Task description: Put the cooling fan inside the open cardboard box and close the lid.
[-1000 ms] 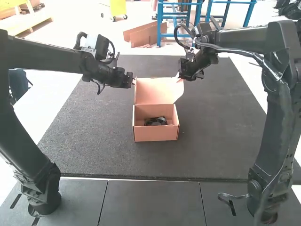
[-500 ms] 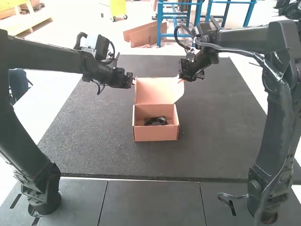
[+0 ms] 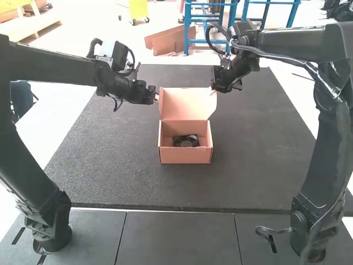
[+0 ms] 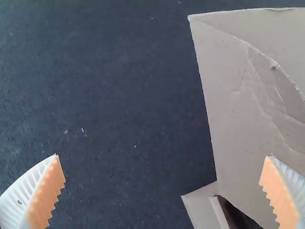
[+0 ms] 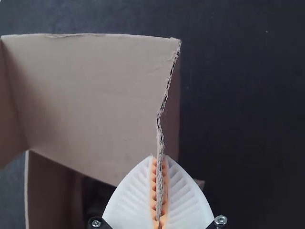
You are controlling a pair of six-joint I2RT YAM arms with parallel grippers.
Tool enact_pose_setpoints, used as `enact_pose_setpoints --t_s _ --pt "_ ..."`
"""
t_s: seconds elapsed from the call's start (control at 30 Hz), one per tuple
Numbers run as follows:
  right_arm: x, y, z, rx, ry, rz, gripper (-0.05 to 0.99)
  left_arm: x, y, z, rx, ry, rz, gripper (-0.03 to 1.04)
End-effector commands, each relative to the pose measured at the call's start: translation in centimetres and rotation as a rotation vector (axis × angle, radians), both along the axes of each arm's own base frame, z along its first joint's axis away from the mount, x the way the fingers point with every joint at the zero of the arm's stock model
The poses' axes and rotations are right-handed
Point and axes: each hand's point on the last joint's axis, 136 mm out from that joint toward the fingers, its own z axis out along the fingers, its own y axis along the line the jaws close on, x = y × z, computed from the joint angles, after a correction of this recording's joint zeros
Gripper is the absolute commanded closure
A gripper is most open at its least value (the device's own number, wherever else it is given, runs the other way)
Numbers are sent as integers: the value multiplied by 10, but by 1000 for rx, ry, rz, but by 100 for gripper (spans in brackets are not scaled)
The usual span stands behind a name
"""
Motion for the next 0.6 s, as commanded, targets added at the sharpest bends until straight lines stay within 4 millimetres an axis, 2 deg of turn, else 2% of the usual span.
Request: enact_pose_setpoints --t_s 0.0,0.3,0.57 --pt "-9 13 28 21 -60 38 94 0 -7 34 -34 -73 -14 4" --pt "-34 22 5 -6 -8 84 94 -5 -18 35 -36 -71 -39 4" --pt "-55 14 -9 -24 29 94 94 -17 -31 27 -31 -30 -71 4"
